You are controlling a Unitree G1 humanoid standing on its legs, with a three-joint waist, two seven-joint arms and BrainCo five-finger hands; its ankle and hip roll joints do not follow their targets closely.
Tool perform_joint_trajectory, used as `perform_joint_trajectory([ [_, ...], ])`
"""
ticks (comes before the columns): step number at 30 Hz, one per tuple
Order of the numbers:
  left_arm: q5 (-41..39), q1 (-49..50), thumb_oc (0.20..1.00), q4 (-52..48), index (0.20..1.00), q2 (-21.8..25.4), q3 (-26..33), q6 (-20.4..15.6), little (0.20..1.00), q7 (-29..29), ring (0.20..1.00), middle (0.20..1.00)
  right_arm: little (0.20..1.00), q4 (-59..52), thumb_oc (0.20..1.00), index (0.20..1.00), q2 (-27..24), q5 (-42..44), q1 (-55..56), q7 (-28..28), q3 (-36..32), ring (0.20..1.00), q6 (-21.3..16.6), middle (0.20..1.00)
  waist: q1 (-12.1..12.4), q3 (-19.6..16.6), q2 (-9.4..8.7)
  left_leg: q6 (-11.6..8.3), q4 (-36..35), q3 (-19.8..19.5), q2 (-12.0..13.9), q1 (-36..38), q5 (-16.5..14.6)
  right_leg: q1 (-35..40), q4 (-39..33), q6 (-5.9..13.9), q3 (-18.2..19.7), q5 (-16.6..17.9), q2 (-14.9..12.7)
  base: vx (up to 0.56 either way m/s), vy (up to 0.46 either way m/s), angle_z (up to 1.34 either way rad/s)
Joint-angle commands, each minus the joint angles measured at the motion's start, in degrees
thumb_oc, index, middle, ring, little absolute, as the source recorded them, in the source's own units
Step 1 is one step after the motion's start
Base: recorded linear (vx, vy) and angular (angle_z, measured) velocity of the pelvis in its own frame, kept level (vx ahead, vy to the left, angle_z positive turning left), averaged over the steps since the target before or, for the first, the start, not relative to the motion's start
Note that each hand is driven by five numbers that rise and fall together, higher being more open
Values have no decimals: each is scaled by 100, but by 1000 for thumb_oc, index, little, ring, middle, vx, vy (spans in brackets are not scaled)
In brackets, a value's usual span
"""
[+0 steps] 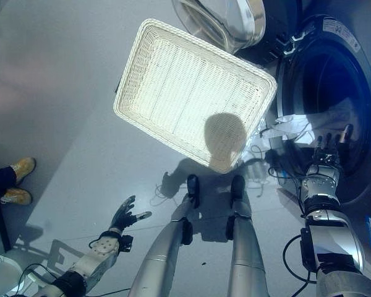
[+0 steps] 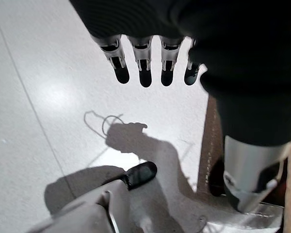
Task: Put the clothes into the washing machine.
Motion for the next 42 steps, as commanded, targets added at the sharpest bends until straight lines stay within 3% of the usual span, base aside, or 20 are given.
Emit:
perform_joint_trajectory([
  [1,110,119,1000,77,1000,-99,177,-50,1000,81,1000,1000,1000,-76,1000,1000,-537,-749,81,129,283,1000,318,1000,-58,-82,454,-231,-187,65,-167,176,-137,192,177,214,-227,-323,415,-43,45,-3],
  [3,113,119,1000,76,1000,-100,183,-48,1000,78,1000,1000,1000,-78,1000,1000,-537,-805,78,119,289,1000,307,1000,-59,-82,451,-230,-194,65,-167,180,-136,198,160,217,-225,-312,417,-41,44,-4],
  [4,137,113,1000,21,1000,-108,209,-4,1000,128,1000,1000,1000,-195,1000,1000,-512,-1577,66,-156,422,1000,160,1000,-70,-82,387,-202,-254,55,-188,200,-133,218,11,247,-197,-199,445,-56,63,-2],
  [8,147,141,1000,33,1000,-126,219,-41,1000,131,1000,1000,1000,-220,1000,1000,-516,-2079,83,-318,486,1000,-20,1000,-80,-82,358,-191,-283,63,-191,214,-128,238,-85,266,-184,-128,447,-38,58,-3],
  [9,178,213,1000,9,1000,-157,301,-37,1000,154,1000,1000,1000,-584,1000,1000,-454,-2328,251,-610,567,1000,-261,1000,-131,-82,266,-170,-324,87,-202,274,-152,297,-282,321,-148,11,453,-83,167,-5],
  [13,215,270,1000,87,1000,-244,383,-93,1000,211,1000,1000,1000,-956,1000,1000,-255,-2256,541,-478,509,1000,-308,1000,-205,-82,162,-147,-358,126,-217,334,-184,356,-495,383,-101,165,450,-58,130,-12],
  [14,293,262,1000,186,1000,-351,505,-83,1000,230,1000,1000,1000,-1218,1000,1000,26,-2539,857,-352,563,1000,-346,1000,-268,-82,75,-120,-414,169,-230,407,-202,423,-684,433,-64,296,435,-74,170,-20],
  [20,447,234,1000,343,1000,-524,716,-54,1000,252,1000,1000,1000,-1731,1000,1000,461,-3544,1353,-261,972,1000,-428,1000,-356,-82,-46,-99,-500,266,-231,503,-197,500,-924,509,13,486,396,-57,128,-13],
  [21,497,237,1000,506,1000,-623,850,-159,1000,233,1000,1000,1000,-1831,1000,1000,728,-3576,1700,39,1167,1000,-411,1000,-393,-82,-79,-99,-563,308,-227,550,-169,541,-1013,545,63,548,376,-57,197,-17],
  [28,502,51,1000,879,1000,-881,933,-314,1000,286,1000,1000,1000,-1572,1000,1000,1262,-3231,1943,534,1317,1000,-251,1000,-414,-82,-26,-112,-673,347,-226,603,-130,605,-1067,588,69,521,308,-10,98,-6],
  [36,433,-170,1000,1129,1000,-1138,782,-312,1000,300,1000,1000,1000,-1056,1000,1000,1415,-2525,1488,480,1179,1000,7,1000,-290,-82,245,-176,-676,261,-288,434,-32,497,-958,543,7,368,236,33,29,2],
  [40,380,-294,1000,1251,1000,-1181,722,-282,1000,244,1000,1000,1000,-694,1000,1000,1393,-1403,1170,242,922,1000,160,1000,-220,-82,365,-212,-504,204,-317,207,-16,291,-687,484,-19,228,254,72,-69,10],
  [42,310,-360,1000,1330,1000,-1302,574,-338,1000,312,1000,1000,1000,-303,1000,1000,1311,-713,816,-10,661,1000,147,1000,-152,-82,507,-262,-450,140,-308,-21,33,51,-509,435,-42,141,259,118,-131,23],
])
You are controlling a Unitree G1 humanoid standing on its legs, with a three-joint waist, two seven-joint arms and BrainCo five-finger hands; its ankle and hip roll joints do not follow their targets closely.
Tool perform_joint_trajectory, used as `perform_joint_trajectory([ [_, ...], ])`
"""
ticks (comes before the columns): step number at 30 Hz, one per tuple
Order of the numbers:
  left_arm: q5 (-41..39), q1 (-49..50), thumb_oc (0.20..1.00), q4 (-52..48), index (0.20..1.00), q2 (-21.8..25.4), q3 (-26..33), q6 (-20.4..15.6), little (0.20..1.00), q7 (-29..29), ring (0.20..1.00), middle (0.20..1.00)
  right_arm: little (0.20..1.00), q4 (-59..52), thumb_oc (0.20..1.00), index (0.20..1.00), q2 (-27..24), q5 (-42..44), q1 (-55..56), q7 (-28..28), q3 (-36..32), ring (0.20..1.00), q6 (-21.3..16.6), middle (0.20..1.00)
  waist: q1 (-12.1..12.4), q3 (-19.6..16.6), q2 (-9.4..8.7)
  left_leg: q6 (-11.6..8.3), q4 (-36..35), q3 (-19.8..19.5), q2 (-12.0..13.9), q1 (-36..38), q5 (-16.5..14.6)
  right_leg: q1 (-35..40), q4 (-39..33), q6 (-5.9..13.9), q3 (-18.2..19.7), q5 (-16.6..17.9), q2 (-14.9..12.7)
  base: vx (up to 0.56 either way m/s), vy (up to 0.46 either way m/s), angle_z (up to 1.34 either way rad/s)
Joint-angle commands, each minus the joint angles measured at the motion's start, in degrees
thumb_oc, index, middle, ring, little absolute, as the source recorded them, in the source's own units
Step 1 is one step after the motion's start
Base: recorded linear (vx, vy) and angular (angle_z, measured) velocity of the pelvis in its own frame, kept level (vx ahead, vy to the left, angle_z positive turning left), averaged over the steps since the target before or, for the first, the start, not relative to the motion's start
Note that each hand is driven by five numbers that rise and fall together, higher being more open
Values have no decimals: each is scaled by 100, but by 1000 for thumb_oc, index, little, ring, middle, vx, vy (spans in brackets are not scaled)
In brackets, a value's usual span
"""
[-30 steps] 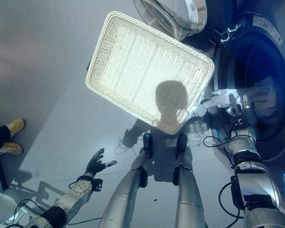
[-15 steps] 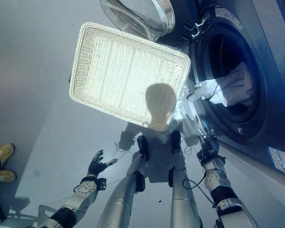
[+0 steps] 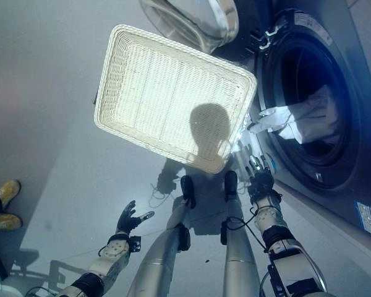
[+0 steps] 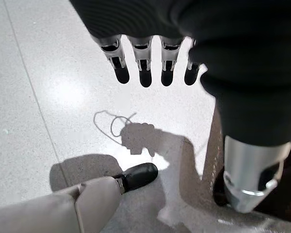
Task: Put the clothes into the washing machine.
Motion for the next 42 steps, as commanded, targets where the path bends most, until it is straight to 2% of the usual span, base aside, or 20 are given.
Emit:
perform_joint_trajectory([
  [1,40,-138,1000,110,1000,-261,-269,-132,1000,149,1000,1000,1000,59,1000,1000,-372,904,-108,-437,-201,1000,-138,1000,173,-92,579,-450,331,-46,-215,-381,-172,-337,570,161,-258,-364,229,76,-121,17],
  [5,-93,-191,1000,-9,1000,-281,-482,-245,1000,294,1000,1000,1000,244,1000,1000,-510,1215,-523,-974,-298,1000,-538,1000,248,-92,699,-488,349,-86,-170,-633,-112,-642,699,119,-265,-407,268,48,-111,10],
  [9,-186,-214,1000,-143,1000,-272,-616,-284,1000,400,1000,1000,1000,318,1000,1000,-609,1173,-791,-1374,-324,1000,-752,1000,307,-92,750,-506,473,-160,-149,-890,-97,-912,851,88,-260,-446,297,67,-126,8],
  [10,-203,-215,1000,-193,1000,-265,-669,-290,1000,429,1000,1000,1000,351,1000,1000,-645,1194,-874,-1518,-316,1000,-863,1000,323,-92,752,-532,495,-211,-141,-913,-141,-937,883,102,-224,-504,307,58,-158,9],
  [11,-256,-219,1000,-383,1000,-195,-774,-305,1000,508,1000,1000,1000,374,1000,1000,-736,1150,-1033,-1738,-309,1000,-1023,1000,360,-92,766,-540,506,-205,-89,-1146,-56,-1167,904,64,-281,-434,318,57,-158,11],
  [17,-343,-212,1000,-726,1000,-64,-936,-351,1000,592,1000,1000,1000,434,1000,1000,-925,981,-1385,-1999,-285,1000,-1286,1000,410,-92,787,-569,542,-253,0,-1499,-43,-1518,982,32,-254,-458,378,56,-115,0],
  [20,-373,-240,1000,-1017,1000,58,-1049,-273,1000,704,1000,1000,1000,418,1000,1000,-1103,756,-1561,-2136,-300,1000,-1573,1000,440,-92,817,-587,583,-293,37,-1711,-41,-1740,1072,23,-242,-480,377,30,-73,-6],
  [26,-471,-275,1000,-1379,1000,231,-1132,-104,1000,889,1000,1000,1000,243,1000,1000,-1295,222,-1798,-2108,-167,1000,-1692,1000,479,-92,829,-597,683,-379,46,-1999,-55,-2026,1181,15,-212,-497,385,27,-42,-2],
  [32,-524,-210,1000,-1652,1000,400,-1164,-19,1000,946,1000,1000,1000,44,1000,1000,-1575,-253,-2075,-1952,60,1000,-1533,1000,505,-92,833,-612,689,-400,62,-2150,-45,-2179,1187,28,-229,-473,374,0,0,0],
  [36,-549,-172,1000,-1774,1000,497,-1154,-1,1000,951,1000,1000,1000,-98,1000,1000,-1702,-567,-2139,-1813,186,1000,-1296,1000,513,-92,810,-628,671,-404,70,-2190,-28,-2214,1179,34,-241,-462,385,0,0,0],
  [37,-532,-122,1000,-1868,1000,572,-1112,10,1000,921,1000,1000,1000,-241,1000,1000,-1792,-696,-2155,-1672,295,1000,-1031,1000,520,-92,780,-629,679,-413,72,-2216,-31,-2247,1190,34,-261,-454,388,0,0,0],
  [39,-526,-97,1000,-1904,1000,600,-1099,10,1000,912,1000,1000,1000,-285,1000,1000,-1819,-674,-2153,-1590,326,1000,-920,1000,522,-92,768,-629,693,-416,70,-2229,-33,-2254,1195,32,-273,-455,388,0,0,0],
  [41,-530,-19,1000,-2031,1000,715,-1046,13,1000,887,1000,1000,1000,-454,1000,1000,-1969,-756,-2109,-1189,459,1000,-445,1000,531,-92,720,-639,733,-422,85,-2248,-33,-2272,1242,33,-319,-463,377,0,0,0],
  [42,-534,-2,1000,-2045,1000,737,-1033,10,1000,874,1000,1000,1000,-456,1000,1000,-2003,-746,-2104,-1093,478,1000,-401,1000,536,-92,715,-641,735,-422,88,-2235,-33,-2262,1256,29,-328,-472,378,0,0,0],
])
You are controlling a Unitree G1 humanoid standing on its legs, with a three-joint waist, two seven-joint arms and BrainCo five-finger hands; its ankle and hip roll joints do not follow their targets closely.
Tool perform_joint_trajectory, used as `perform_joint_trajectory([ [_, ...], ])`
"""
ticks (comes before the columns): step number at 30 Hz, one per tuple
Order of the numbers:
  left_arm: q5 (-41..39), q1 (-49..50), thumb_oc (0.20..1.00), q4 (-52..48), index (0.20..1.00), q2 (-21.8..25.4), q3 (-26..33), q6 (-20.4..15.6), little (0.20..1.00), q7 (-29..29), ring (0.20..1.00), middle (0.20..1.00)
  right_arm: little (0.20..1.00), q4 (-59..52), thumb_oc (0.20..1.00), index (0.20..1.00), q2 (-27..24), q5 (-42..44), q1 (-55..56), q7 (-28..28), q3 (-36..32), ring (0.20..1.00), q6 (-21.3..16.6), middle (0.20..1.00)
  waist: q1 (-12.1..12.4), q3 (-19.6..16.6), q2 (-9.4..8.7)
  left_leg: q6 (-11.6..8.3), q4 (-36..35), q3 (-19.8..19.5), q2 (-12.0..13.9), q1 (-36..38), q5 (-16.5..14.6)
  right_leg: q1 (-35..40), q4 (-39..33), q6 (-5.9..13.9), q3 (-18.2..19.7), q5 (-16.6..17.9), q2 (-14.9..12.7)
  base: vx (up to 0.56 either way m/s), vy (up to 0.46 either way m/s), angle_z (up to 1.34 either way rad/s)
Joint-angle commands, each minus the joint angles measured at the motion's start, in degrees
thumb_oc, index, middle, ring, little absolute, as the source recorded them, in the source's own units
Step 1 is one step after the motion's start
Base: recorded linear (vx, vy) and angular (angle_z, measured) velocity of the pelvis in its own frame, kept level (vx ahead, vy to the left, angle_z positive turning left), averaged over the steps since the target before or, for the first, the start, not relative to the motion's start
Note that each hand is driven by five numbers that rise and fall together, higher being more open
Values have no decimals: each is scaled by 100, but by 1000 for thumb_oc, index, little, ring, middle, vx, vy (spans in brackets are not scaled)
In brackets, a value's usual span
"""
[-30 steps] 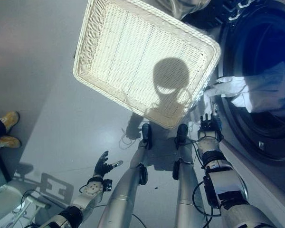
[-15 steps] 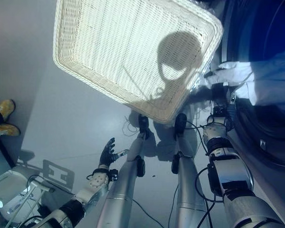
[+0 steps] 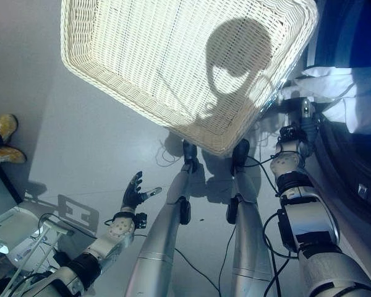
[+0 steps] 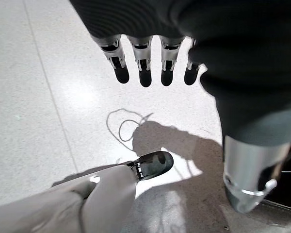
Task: Put the clothes into the washing machine.
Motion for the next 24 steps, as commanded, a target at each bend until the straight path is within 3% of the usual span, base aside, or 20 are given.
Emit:
perform_joint_trajectory([
  [1,-189,457,1000,-255,1000,-107,9,-4,1000,40,1000,1000,1000,-394,1000,1000,-776,-275,-111,521,345,1000,195,1000,-172,-73,671,-111,206,-49,-206,-7,-127,189,122,612,-103,-8,150,0,0,0],
  [9,-232,558,1000,-264,1000,26,68,-68,1000,-52,1000,1000,1000,-496,1000,1000,-936,2,-134,625,365,1000,219,1000,-143,-73,666,-130,244,-45,-179,60,-132,242,233,595,-174,-78,126,-2,-8,1],
  [22,-296,747,1000,-431,1000,131,0,-129,1000,-34,1000,1000,1000,-871,1000,1000,-1060,1938,-254,799,15,1000,-81,1000,-157,-73,713,-153,235,13,-148,235,-167,373,288,575,-184,-163,105,0,0,0],
  [23,-294,783,1000,-435,1000,126,9,-173,1000,-41,1000,1000,693,-894,693,693,-1063,2591,-280,913,-64,693,-190,693,-165,-73,717,-156,211,25,-144,262,-166,399,250,575,-175,-155,116,0,0,0],
  [24,-294,790,1000,-434,1000,126,6,-183,1000,-36,1000,1000,319,-896,319,319,-1060,2742,-283,949,-95,319,-265,319,-165,-73,718,-157,201,28,-141,271,-165,407,245,577,-174,-155,117,0,0,0],
])
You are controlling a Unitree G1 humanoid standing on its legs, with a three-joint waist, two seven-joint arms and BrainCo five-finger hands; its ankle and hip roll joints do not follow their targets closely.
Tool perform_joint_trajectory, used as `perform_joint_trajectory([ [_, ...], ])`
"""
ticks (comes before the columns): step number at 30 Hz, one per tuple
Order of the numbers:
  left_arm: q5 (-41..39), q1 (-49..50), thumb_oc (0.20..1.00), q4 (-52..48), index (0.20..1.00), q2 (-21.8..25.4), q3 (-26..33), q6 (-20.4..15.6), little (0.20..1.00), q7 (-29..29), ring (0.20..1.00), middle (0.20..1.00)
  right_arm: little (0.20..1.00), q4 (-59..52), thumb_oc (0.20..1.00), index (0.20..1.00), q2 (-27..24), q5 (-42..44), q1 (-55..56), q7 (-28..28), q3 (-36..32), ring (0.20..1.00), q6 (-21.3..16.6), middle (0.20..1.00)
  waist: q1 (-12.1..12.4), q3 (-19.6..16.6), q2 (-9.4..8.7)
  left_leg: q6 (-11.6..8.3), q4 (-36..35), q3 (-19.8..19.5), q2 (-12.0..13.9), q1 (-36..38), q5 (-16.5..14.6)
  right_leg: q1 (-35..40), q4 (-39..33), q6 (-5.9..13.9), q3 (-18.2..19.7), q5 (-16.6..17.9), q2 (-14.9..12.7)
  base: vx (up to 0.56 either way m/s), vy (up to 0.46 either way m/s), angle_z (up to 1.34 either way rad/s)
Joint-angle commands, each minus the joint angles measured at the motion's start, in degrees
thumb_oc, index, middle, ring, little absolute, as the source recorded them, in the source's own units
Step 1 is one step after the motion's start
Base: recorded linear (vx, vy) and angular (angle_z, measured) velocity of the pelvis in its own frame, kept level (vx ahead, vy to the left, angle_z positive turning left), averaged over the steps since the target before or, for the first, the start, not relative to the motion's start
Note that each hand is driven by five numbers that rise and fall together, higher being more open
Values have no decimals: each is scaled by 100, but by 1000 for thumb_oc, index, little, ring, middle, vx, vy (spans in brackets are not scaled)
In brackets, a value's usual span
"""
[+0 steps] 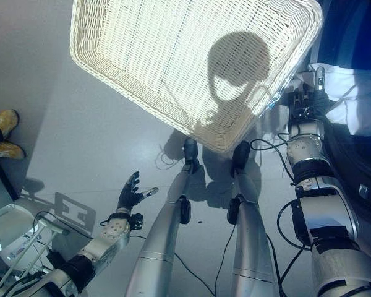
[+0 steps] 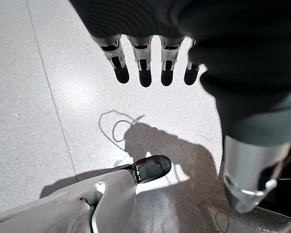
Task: Put the clothes into the washing machine.
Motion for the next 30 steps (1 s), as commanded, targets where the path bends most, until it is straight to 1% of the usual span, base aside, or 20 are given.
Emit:
perform_joint_trajectory([
  [1,-141,636,1000,-326,1000,-45,-6,-152,1000,60,1000,1000,200,-473,200,200,-721,1053,24,321,-35,200,-654,200,-158,-72,720,-161,1,120,-136,221,-180,286,106,598,-52,-175,176,0,0,0],
  [2,-184,653,1000,-363,1000,-14,-33,-153,1000,89,1000,1000,200,-585,200,200,-717,1292,72,424,-166,200,-875,200,-176,-72,713,-162,-18,122,-125,238,-183,305,99,604,-40,-181,176,0,0,0],
  [3,-183,657,1000,-378,1000,-12,-40,-146,1000,96,1000,1000,200,-623,200,200,-710,1297,84,405,-198,200,-954,200,-181,-72,711,-161,-22,120,-124,241,-184,309,100,604,-33,-184,179,0,0,0],
  [5,-160,669,1000,-430,1000,-12,-61,-125,1000,133,1000,1000,200,-739,200,200,-705,1315,66,300,-229,200,-1218,200,-191,-72,702,-154,-26,122,-129,255,-190,320,86,602,-19,-178,192,0,0,0],
  [8,-169,692,1000,-471,1000,11,-57,-99,1000,142,1000,1000,200,-855,200,200,-763,1340,45,81,-312,200,-1516,200,-212,-72,694,-145,-37,131,-130,300,-203,361,66,601,-4,-170,200,0,0,0],
  [17,-154,731,1000,-514,1000,21,-40,-109,1000,126,1000,1000,200,-920,200,200,-812,1390,57,156,-326,200,-1590,200,-216,-72,701,-140,-53,138,-129,329,-200,389,62,600,4,-176,198,0,0,0],
  [18,-179,752,1000,-555,1000,13,29,-131,1000,113,1000,1000,200,-1045,200,200,-888,1187,199,253,-375,200,-1758,200,-235,-72,722,-131,-52,150,-147,401,-189,454,156,580,37,-257,215,0,0,0],
  [19,-179,752,1000,-555,1000,13,29,-131,1000,113,1000,1000,200,-1045,200,200,-888,1187,199,253,-375,200,-1758,200,-235,-72,722,-131,-52,150,-147,401,-189,454,156,580,37,-257,215,-62,39,-5],
  [20,-168,795,1000,-606,1000,29,55,-119,1000,61,1000,1000,200,-996,200,200,-1025,746,419,328,-454,200,-1671,200,-254,-72,754,-112,94,150,-195,505,-233,534,297,553,47,-319,187,-53,3,-5],
  [21,-125,815,1000,-580,1000,48,101,-127,1000,17,1000,1000,200,-964,200,200,-1062,637,508,467,-460,200,-1689,200,-262,-72,736,-92,141,139,-216,570,-268,600,306,545,38,-325,186,-64,-13,-4],
  [25,-81,939,1000,-533,1000,106,230,-192,1000,-87,1000,1000,200,-1121,200,200,-1170,364,828,611,-567,200,-1781,200,-317,-72,650,-48,224,144,-241,717,-350,755,320,538,-1,-334,177,-14,-11,-1],
  [26,-45,996,1000,-520,1000,111,301,-213,1000,-131,1000,1000,200,-1274,200,200,-1190,201,984,603,-625,200,-1840,200,-345,-72,605,-36,246,165,-240,772,-380,827,316,535,-8,-347,179,0,0,0],
  [27,-45,996,1000,-520,1000,111,301,-213,1000,-131,1000,1000,200,-1274,200,200,-1190,201,984,603,-625,200,-1840,200,-345,-72,605,-36,246,165,-240,772,-380,827,316,535,-8,-347,179,0,0,0],
  [28,-32,1047,1000,-503,1000,119,368,-219,1000,-164,1000,1000,200,-1454,200,200,-1233,-3,1119,436,-706,200,-1875,200,-376,-72,551,-32,261,191,-233,847,-403,907,328,534,-10,-364,192,0,0,0],
  [30,-19,1091,1000,-473,1000,120,418,-229,1000,-211,1000,1000,200,-1512,200,200,-1283,-43,1208,358,-769,200,-1924,200,-400,-72,511,-32,284,207,-219,902,-425,965,355,531,-8,-381,199,-5,-4,-3],
])
